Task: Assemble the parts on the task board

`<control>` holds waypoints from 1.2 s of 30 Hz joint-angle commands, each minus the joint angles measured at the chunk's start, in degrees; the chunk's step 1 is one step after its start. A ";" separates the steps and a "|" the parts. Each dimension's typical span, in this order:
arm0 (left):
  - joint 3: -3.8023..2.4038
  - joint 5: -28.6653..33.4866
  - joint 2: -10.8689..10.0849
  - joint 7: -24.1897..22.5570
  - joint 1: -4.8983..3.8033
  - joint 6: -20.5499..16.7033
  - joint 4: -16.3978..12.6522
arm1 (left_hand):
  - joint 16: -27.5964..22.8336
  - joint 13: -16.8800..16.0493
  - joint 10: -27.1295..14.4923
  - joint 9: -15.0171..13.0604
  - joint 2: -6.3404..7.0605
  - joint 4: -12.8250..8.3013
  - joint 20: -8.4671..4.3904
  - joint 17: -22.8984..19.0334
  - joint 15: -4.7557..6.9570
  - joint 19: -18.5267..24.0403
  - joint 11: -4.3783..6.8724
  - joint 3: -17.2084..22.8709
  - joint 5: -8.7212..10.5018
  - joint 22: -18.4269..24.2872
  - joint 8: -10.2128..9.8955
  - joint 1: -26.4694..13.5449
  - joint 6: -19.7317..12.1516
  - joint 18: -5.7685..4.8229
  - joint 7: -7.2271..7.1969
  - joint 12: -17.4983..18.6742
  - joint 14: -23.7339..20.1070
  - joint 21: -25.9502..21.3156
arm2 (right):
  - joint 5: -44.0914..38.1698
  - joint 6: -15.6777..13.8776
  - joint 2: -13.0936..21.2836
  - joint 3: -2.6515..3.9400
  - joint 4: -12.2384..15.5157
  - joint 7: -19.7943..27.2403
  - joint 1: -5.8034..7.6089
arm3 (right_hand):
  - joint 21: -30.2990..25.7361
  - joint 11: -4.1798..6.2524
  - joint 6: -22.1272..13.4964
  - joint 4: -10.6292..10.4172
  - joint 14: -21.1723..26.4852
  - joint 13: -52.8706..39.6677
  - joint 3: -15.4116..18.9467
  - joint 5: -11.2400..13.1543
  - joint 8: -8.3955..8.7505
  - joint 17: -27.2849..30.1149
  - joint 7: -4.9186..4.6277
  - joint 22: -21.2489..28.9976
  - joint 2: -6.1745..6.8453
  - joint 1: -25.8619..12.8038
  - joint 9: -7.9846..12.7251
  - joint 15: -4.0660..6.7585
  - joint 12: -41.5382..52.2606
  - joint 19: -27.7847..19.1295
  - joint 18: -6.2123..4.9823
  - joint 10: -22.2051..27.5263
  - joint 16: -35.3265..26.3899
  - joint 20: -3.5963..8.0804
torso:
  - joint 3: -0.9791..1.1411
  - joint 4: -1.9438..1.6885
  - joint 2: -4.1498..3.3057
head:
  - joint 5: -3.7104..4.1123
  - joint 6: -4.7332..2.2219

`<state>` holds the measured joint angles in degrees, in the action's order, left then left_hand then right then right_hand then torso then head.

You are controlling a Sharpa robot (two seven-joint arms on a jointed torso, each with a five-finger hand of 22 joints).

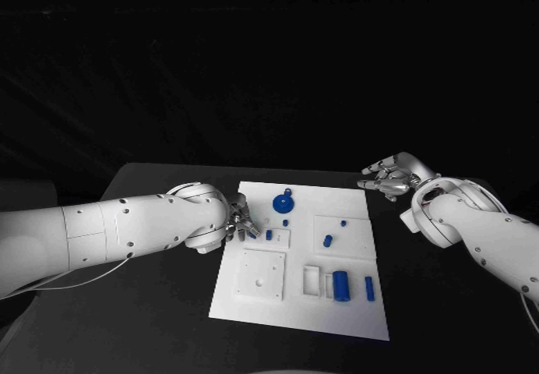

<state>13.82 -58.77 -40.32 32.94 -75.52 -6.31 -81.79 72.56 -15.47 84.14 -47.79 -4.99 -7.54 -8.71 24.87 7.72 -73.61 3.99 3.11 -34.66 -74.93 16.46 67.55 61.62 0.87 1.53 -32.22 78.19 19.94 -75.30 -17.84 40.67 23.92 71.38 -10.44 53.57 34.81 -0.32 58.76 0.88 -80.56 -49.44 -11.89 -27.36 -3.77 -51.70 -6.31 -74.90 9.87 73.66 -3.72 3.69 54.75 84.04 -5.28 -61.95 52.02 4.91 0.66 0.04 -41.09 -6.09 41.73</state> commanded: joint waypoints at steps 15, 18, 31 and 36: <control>0.05 0.07 0.44 -0.21 0.28 1.39 0.37 | -0.47 0.03 2.63 -0.19 -0.50 -1.99 0.19 0.21 -0.01 -0.25 0.14 2.13 0.18 -0.96 -0.21 -0.32 3.01 -0.52 -2.32 -0.07 0.32 0.05 | -0.19 0.79 -0.01 0.02 0.07 0.25 -0.07 | -0.20 0.10 -0.07 -0.04 0.00 0.05 -0.35 -0.21 0.21 -0.08 -0.10 -3.99 -0.09 -0.69 0.09 0.19 0.12 2.54 -0.86 -0.01 -0.09 0.02 | 0.00 0.02 -0.04 | 0.06 0.12; 0.05 0.18 0.67 -0.30 0.49 1.30 0.50 | -0.53 0.03 2.62 -0.09 -0.45 -1.89 0.19 0.20 -0.01 -0.26 0.12 2.06 0.21 -0.96 -0.25 -0.33 3.01 -0.53 -2.32 -0.03 0.28 0.04 | -0.19 0.80 -0.04 0.02 0.07 0.25 -0.07 | -0.20 0.10 -0.07 -0.04 0.00 0.05 -0.35 -0.21 0.21 -0.08 -0.10 -3.99 -0.09 -0.69 0.09 0.19 0.12 2.54 -0.86 -0.01 -0.09 0.02 | -0.01 0.03 -0.03 | 0.09 0.07; 0.04 0.45 1.47 -0.47 1.32 1.40 0.80 | -0.52 -0.03 2.64 0.16 -0.18 -1.36 0.14 0.31 0.04 -0.38 0.15 1.80 0.06 -0.97 -0.06 -0.02 3.22 -0.58 -2.41 -0.20 0.37 -0.06 | -0.18 0.86 -0.03 0.03 0.01 0.30 -0.08 | -0.20 0.10 -0.07 -0.04 0.00 0.05 -0.35 -0.21 0.21 -0.08 -0.10 -3.99 -0.09 -0.69 0.09 0.19 0.12 2.54 -0.86 -0.01 -0.09 0.02 | 0.06 0.05 -0.01 | 0.25 0.26; 0.04 0.42 1.49 -0.44 1.38 1.77 0.68 | -0.52 -0.05 2.65 0.17 -0.08 -1.30 0.13 0.34 0.04 -0.39 0.12 1.78 0.01 -0.98 0.03 0.02 3.31 -0.59 -2.42 -0.28 0.36 -0.08 | -0.16 0.87 0.01 0.03 0.00 0.31 -0.09 | -0.20 0.10 -0.07 -0.04 0.00 0.05 -0.35 -0.21 0.21 -0.08 -0.10 -3.99 -0.09 -0.69 0.09 0.19 0.12 2.54 -0.86 -0.01 -0.09 0.02 | 0.04 0.04 0.00 | 0.23 0.22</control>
<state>13.46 -58.94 -39.38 32.94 -74.90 -6.16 -80.61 72.29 -15.47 84.26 -47.73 -5.23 -7.59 -8.71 25.15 7.44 -73.61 3.88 3.35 -34.54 -74.91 16.60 67.28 61.94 0.87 1.84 -32.22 78.28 19.94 -75.30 -17.72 40.66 23.92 71.35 -10.45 53.53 34.81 -0.33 58.76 0.87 -80.56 -49.45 -11.89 -27.35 -3.77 -51.70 -6.31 -74.90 9.87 73.66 -3.72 3.69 54.75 84.04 -5.28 -61.95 52.02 4.91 0.70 0.09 -41.11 -5.86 41.98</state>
